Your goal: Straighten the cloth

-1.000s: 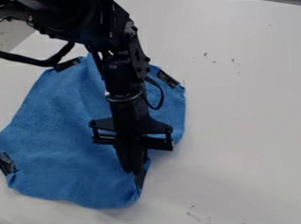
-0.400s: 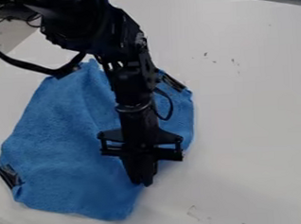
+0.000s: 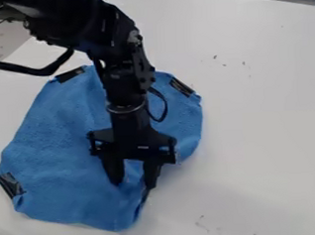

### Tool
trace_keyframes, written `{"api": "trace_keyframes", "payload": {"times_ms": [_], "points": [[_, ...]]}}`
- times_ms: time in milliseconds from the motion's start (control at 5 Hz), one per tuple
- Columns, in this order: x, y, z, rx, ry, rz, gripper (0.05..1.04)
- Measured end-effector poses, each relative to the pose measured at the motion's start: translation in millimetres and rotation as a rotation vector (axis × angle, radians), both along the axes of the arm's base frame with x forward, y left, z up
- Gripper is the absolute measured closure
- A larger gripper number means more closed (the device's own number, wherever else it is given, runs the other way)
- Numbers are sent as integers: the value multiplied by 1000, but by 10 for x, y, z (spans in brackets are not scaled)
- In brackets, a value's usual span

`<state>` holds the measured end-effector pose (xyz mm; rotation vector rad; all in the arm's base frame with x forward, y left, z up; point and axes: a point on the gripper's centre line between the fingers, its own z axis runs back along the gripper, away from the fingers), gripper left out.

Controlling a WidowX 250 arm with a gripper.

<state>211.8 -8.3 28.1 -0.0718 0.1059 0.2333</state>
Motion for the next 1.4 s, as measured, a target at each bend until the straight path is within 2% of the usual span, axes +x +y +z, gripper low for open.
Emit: {"api": "trace_keyframes", "payload": {"times_ms": [200,400,600,800,1000,1200,1400], "points": [[25,80,72,33,-10,-2,75],[92,244,92,55,-41,-4,76],[109,312,60,60,-40,-13,82],[65,374,193,122,-24,-3,82],[86,327,451,207,-82,-8,82],[90,225,629,220,-120,-7,82],[65,149,693,224,-130,-10,82]]}}
